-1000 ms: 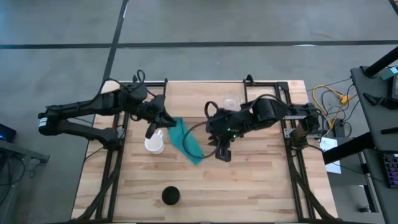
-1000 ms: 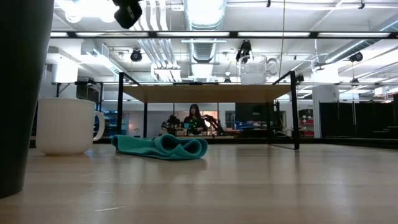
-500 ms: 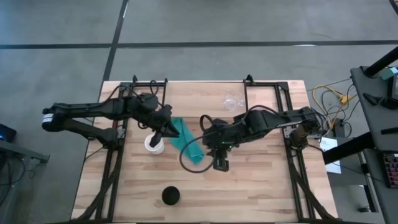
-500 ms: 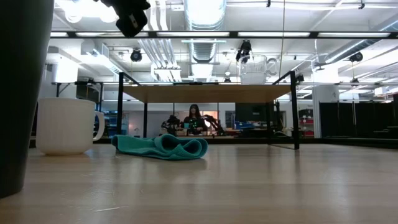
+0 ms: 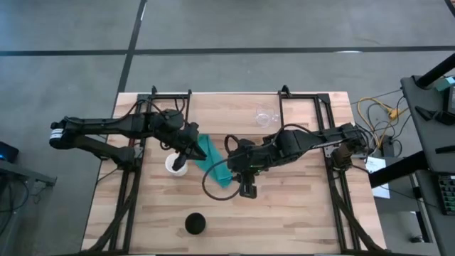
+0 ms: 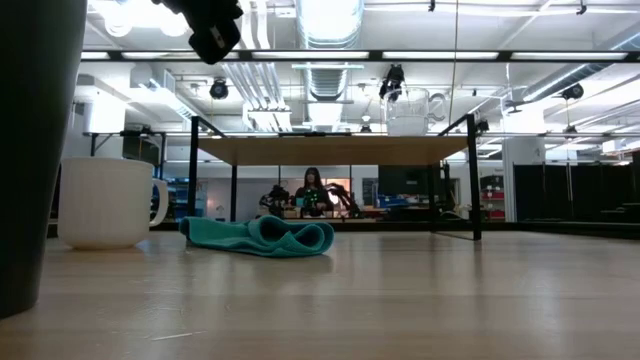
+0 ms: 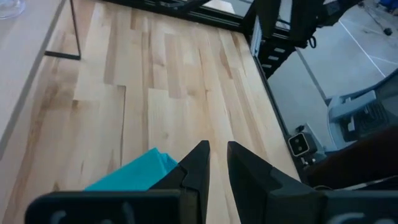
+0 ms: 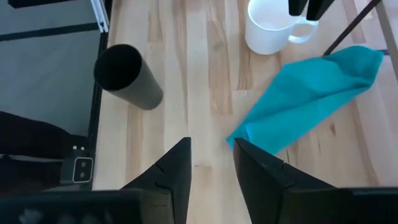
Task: Stack small to large cups/mugs on shelf
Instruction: Put the white mug on the shelf
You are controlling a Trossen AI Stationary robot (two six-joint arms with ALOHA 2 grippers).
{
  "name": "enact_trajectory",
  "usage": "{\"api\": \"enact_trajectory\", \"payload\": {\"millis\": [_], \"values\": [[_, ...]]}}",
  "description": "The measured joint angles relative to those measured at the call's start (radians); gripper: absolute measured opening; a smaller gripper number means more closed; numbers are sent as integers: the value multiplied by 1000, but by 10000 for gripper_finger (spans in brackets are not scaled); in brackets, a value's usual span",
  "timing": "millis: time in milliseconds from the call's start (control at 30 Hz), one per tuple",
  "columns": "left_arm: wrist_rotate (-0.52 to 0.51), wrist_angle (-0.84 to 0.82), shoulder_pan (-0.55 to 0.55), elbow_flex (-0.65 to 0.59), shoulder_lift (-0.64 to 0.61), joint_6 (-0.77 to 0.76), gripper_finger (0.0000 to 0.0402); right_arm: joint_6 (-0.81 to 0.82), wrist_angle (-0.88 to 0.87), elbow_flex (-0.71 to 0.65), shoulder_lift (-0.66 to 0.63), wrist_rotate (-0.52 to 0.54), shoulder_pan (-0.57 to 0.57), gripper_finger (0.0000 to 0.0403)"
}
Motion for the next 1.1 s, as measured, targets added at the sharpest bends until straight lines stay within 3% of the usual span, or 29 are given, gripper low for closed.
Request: {"api": "enact_trajectory", "payload": {"millis": [433, 633, 833, 1100], "values": [[0, -24, -84, 4, 1, -22, 42, 55, 131, -71, 0, -1, 55, 118], [-47, -258, -110, 12, 1, -158, 42, 60, 136, -71, 0, -1, 54, 118], [-102, -484, -138, 16, 0, -200, 42, 59, 138, -71, 0, 4, 54, 118], [-166, -508, -157, 10, 0, -264, 42, 55, 137, -77, 0, 55, 47, 119]]}}
